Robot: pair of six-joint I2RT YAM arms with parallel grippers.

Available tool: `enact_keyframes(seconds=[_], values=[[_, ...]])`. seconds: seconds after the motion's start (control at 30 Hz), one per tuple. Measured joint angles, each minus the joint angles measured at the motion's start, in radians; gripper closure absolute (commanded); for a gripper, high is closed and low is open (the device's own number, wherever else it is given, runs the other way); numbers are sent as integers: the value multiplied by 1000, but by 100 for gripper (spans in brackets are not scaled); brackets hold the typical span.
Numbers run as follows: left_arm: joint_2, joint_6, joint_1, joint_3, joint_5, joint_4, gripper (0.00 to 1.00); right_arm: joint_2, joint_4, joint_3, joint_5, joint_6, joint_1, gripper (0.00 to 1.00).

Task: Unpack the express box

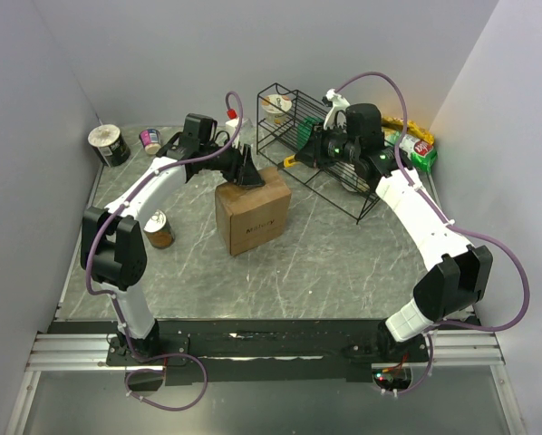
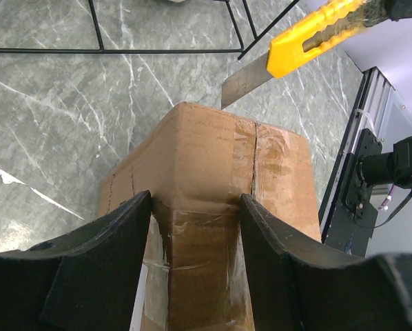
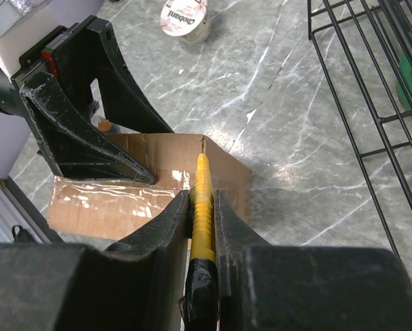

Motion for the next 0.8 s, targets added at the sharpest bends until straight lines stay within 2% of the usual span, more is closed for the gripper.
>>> enact_keyframes(seconds=[0.8], values=[[3,-14,0,0,0,6,43,0,-2,0,1,-28,12,100]])
